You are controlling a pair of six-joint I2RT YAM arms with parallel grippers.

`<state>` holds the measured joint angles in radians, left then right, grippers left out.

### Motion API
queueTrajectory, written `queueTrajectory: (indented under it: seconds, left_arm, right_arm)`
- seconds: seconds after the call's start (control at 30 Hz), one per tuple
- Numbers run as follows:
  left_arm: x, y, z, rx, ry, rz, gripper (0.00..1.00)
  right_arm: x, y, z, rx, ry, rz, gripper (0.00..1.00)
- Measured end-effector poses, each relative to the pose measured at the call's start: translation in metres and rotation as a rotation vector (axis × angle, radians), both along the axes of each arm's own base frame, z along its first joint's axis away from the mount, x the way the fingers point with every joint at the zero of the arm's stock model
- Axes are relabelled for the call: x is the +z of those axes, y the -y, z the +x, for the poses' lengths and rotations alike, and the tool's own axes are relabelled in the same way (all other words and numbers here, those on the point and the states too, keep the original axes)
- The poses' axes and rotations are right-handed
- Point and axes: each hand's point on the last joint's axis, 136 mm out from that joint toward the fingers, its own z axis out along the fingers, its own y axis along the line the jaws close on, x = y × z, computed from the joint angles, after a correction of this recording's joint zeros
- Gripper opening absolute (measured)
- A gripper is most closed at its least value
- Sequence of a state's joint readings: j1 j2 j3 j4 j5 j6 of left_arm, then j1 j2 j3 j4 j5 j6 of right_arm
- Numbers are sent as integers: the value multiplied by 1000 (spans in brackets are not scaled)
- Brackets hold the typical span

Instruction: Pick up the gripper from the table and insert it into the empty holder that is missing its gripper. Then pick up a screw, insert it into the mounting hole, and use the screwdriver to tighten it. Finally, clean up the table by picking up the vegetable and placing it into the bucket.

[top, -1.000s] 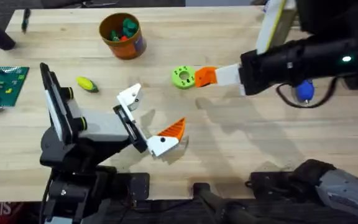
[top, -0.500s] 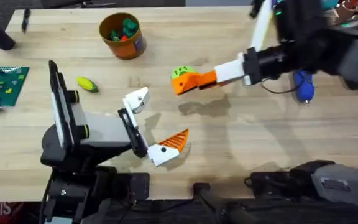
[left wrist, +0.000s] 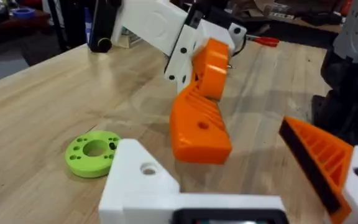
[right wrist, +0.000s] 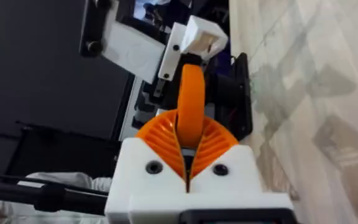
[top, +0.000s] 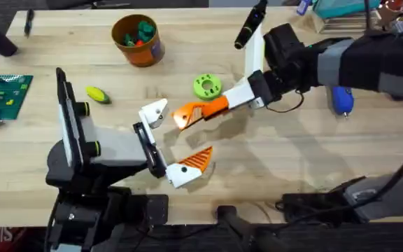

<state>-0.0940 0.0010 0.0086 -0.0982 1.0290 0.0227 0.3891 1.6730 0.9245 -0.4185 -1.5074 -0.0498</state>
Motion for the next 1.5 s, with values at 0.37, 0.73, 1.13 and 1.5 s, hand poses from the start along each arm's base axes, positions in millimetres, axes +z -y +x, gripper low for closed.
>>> queueTrajectory:
  seconds: [0.37, 0.73, 1.13, 1.5]
  left_arm:
    - [0, 0, 0, 0, 0, 0, 985]
    - [0, 0, 0, 0, 0, 0, 986]
    - [0, 0, 0, 0, 0, 0, 986]
    - [0, 0, 0, 0, 1, 0, 986]
  right_arm:
    - [-1, -2, -2, 13, -52, -5, 10]
    - [-21, -9, 12, 13, -145, -43, 10]
    - [-9, -21, 11, 50, -167, -55, 10]
    - [-3, -23, 15, 50, -154, -49, 10]
